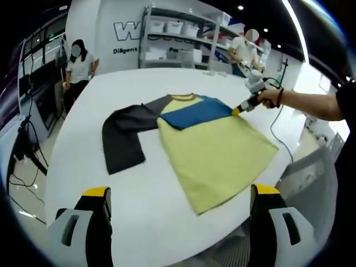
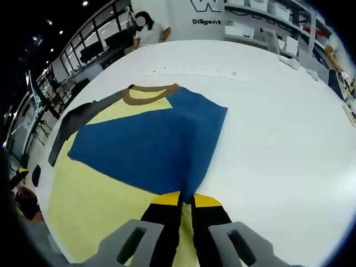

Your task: Fold the garment on the visible template until the final outline fits inside the template.

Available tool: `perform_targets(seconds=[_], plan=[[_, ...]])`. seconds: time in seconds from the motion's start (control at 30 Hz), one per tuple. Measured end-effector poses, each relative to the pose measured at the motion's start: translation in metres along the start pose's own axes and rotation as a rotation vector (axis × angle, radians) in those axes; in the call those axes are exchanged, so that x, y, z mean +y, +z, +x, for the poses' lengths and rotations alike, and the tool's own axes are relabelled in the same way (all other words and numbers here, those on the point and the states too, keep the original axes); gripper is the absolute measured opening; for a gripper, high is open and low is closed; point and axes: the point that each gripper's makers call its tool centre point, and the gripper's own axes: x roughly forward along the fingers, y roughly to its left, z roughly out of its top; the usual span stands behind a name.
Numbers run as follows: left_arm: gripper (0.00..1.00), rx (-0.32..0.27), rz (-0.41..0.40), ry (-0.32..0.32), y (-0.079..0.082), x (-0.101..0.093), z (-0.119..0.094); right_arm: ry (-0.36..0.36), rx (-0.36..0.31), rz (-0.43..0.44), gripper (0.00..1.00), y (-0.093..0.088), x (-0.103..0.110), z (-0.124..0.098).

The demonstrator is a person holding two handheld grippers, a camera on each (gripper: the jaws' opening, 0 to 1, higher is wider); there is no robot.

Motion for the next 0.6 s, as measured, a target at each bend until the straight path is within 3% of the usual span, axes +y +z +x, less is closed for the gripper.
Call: perform_targets(seconds=[0.3, 0.6], plan=[[0.99, 0.009, -0.001, 0.001, -0.001, 0.001, 0.001, -0.021, 0.016, 0.004, 0.00, 0.007, -0.037, 0.008], [0.99, 0.010, 0.001, 0.004, -0.002, 0.003, 0.000, -0.038, 0.025, 0.003, 0.00, 0.010, -0.060, 0.013]])
